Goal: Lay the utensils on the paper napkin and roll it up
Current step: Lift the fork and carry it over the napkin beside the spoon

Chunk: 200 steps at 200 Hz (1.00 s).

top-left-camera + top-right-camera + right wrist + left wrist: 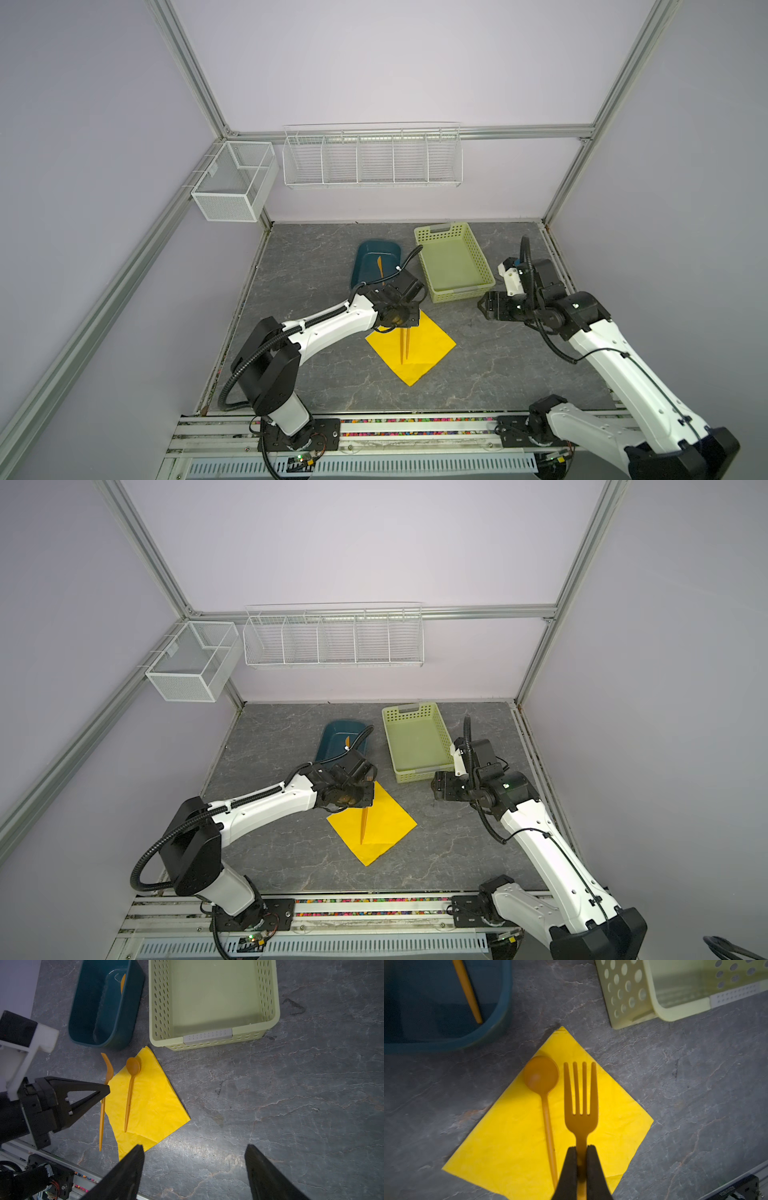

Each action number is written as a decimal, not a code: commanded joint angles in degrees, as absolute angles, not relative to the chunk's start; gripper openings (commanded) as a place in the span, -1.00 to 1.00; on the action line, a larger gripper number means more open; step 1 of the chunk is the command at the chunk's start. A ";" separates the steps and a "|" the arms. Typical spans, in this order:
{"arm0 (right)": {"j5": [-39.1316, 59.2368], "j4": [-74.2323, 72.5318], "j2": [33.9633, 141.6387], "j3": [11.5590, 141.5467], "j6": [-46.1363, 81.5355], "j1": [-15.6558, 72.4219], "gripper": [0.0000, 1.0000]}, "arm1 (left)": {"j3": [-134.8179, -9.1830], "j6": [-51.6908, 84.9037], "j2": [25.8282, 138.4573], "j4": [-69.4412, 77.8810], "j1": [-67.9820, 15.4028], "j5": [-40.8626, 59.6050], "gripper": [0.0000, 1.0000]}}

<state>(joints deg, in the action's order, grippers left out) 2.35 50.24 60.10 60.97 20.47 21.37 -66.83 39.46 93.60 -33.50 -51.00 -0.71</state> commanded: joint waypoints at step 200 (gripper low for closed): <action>5.63 49.83 60.47 59.11 14.92 15.35 0.61 | -72.12 40.37 107.12 -32.32 -51.22 -1.49 -0.99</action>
